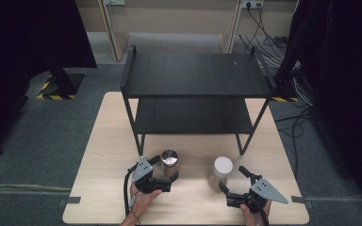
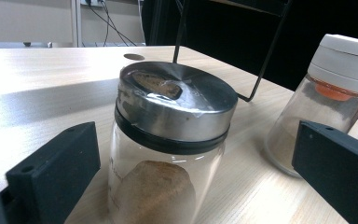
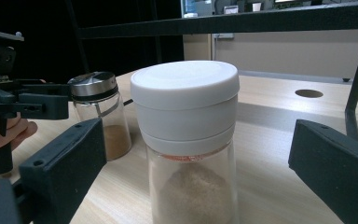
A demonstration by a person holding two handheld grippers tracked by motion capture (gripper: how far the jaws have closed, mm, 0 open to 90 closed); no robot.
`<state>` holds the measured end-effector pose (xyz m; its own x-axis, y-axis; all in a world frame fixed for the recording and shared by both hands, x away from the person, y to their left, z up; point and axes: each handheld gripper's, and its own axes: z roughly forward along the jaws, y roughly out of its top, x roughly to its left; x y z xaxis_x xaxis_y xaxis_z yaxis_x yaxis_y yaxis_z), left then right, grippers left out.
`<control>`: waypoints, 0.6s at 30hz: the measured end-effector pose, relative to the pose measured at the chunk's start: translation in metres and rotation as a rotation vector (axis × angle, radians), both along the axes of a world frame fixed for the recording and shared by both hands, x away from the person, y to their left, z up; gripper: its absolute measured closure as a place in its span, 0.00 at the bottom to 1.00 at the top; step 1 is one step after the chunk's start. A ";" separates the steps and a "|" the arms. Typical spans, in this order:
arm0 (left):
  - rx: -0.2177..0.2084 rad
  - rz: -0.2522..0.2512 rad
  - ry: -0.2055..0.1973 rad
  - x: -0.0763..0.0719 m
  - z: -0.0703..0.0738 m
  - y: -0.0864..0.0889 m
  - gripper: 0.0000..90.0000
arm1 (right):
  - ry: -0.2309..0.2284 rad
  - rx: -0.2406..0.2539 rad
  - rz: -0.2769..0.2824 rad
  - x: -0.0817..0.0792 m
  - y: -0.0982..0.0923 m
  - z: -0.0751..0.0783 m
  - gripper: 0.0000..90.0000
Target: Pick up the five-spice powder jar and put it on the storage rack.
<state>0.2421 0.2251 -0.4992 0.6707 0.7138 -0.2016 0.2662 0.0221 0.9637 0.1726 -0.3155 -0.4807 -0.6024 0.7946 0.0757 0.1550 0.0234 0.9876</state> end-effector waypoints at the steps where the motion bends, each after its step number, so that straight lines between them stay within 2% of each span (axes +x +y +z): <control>1: 0.000 0.000 0.000 0.000 0.000 0.000 0.00 | 0.000 0.000 0.000 0.000 0.000 0.000 0.05; 18: -0.007 -0.002 0.007 0.001 -0.001 0.000 0.00 | -0.001 0.002 -0.003 0.000 0.000 -0.001 0.05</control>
<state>0.2432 0.2256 -0.5005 0.6711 0.7106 -0.2116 0.2729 0.0286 0.9616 0.1726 -0.3151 -0.4816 -0.6005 0.7959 0.0767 0.1538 0.0208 0.9879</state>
